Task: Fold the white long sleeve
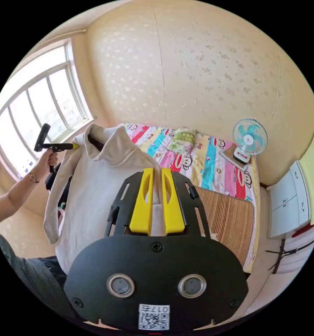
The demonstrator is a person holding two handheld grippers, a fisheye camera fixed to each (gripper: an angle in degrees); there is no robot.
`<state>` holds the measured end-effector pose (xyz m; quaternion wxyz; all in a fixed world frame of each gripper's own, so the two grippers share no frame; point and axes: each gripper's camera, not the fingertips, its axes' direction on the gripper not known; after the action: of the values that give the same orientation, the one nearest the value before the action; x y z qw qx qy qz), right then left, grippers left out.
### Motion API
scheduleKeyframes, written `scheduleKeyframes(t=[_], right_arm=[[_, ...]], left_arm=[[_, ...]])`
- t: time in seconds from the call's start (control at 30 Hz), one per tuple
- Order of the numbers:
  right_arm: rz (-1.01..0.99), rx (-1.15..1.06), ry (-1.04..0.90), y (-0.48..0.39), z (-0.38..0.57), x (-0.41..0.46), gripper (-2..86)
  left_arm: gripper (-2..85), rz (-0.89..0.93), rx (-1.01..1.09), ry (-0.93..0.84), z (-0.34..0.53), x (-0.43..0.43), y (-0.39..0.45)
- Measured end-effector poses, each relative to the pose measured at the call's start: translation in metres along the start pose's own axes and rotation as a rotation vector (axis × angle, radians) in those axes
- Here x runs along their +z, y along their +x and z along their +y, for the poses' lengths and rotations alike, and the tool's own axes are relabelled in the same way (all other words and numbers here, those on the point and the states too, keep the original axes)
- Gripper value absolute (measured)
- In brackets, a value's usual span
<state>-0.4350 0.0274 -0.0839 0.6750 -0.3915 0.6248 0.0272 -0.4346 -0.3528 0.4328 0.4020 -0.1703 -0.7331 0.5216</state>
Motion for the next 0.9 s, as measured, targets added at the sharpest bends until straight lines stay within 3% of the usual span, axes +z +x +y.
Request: scheduleKeyframes(t=[0.07,0.13,0.23,0.37,0.5,0.63,0.73,0.83,0.9], right_arm=[[0.027,0.120,-0.174,0.026,-0.004,0.084,3.0],[-0.032,0.159,-0.219,0.034,0.015,0.139,3.0],[-0.182,0.195,-0.301,0.033,0.075,0.213,3.1],[-0.329,0.260,-0.439,0.022,0.169,0.292,4.5],[-0.433,0.226,-0.435,-0.016,0.212,0.330,6.2],[-0.380,0.092,-0.442,-0.056,0.219,0.352,4.8],[-0.380,0.011,-0.476,-0.077,0.227,0.370,3.1],[-0.383,-0.045,-0.532,-0.079,0.243,0.382,1.9],[-0.402,-0.085,-0.564,-0.062,0.250,0.380,1.1]], left_arm=[[5.2,-0.172,-0.211,-0.030,-0.002,0.082,-0.056],[5.4,-0.230,-0.254,-0.040,0.019,0.129,-0.074],[7.1,-0.164,-0.109,-0.190,0.077,0.210,-0.077],[10.0,-0.386,-0.068,-0.359,0.170,0.278,-0.097],[11.0,-0.408,-0.204,-0.281,0.202,0.263,-0.145],[13.4,-0.477,-0.248,-0.246,0.191,0.236,-0.204],[10.4,-0.384,-0.193,-0.434,0.176,0.260,-0.246],[5.2,-0.314,0.070,-0.554,0.147,0.244,-0.255],[4.0,-0.218,0.094,-0.548,0.124,0.207,-0.276]])
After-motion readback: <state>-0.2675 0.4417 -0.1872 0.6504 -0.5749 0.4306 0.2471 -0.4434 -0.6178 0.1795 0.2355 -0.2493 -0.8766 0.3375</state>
